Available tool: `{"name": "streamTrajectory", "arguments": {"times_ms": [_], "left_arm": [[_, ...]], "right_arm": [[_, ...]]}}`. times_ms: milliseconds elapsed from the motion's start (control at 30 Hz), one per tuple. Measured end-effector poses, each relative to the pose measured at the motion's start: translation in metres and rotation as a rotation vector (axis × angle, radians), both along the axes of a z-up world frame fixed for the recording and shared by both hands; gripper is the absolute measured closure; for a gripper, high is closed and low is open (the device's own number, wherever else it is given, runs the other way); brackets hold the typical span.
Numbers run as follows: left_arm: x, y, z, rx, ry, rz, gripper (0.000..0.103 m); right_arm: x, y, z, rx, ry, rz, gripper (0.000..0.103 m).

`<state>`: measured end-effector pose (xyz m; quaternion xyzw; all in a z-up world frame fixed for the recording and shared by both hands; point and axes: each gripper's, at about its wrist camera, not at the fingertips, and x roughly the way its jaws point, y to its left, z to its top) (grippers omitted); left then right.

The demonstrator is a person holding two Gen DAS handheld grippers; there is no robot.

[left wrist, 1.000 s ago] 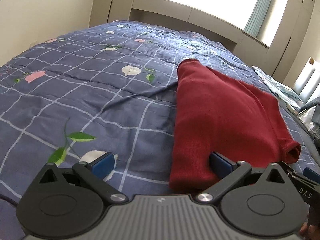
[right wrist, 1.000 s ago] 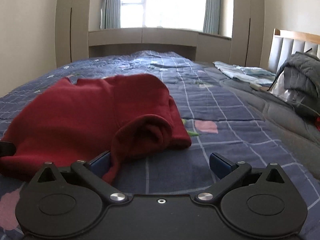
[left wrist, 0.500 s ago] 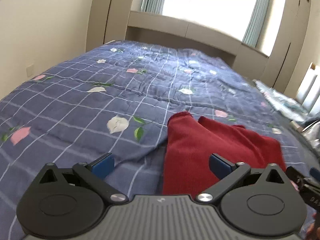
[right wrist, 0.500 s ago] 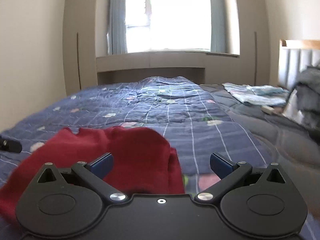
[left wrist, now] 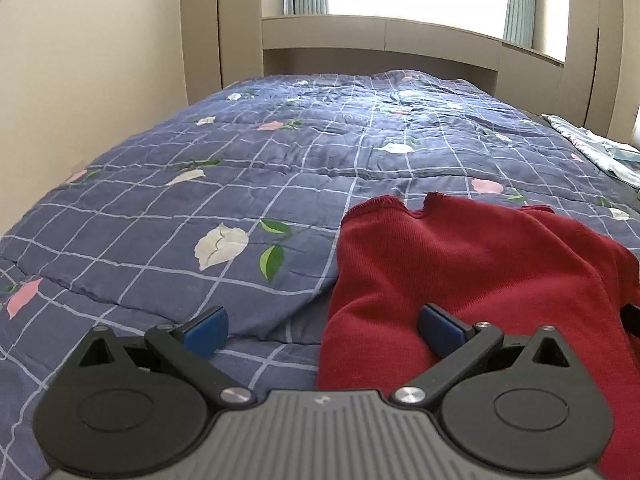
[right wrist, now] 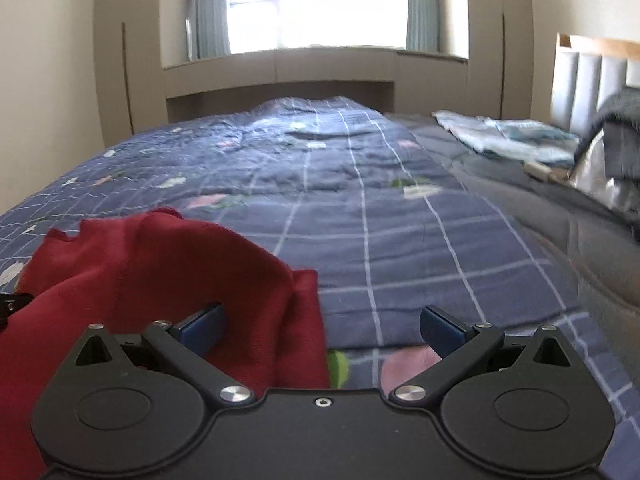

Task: Fold small clothes
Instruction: 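Open both grippers and withdraw them from the folded sweater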

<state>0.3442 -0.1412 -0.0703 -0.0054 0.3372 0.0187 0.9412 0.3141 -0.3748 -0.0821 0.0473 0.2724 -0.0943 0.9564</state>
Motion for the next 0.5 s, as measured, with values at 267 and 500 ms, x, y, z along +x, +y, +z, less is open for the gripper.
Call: {"name": "streamTrajectory", "arguments": {"times_ms": [267, 500], "left_arm": [[-0.0006, -0.0022, -0.0022, 0.01, -0.017, 0.008, 0.0], [-0.0006, -0.0015, -0.0024, 0.006, -0.019, 0.009, 0.0]], "right_arm": [[-0.0003, -0.0018, -0.0028, 0.011, 0.002, -0.003, 0.001], [-0.0003, -0.0031, -0.0022, 0.013, 0.001, -0.002, 0.001]]}}
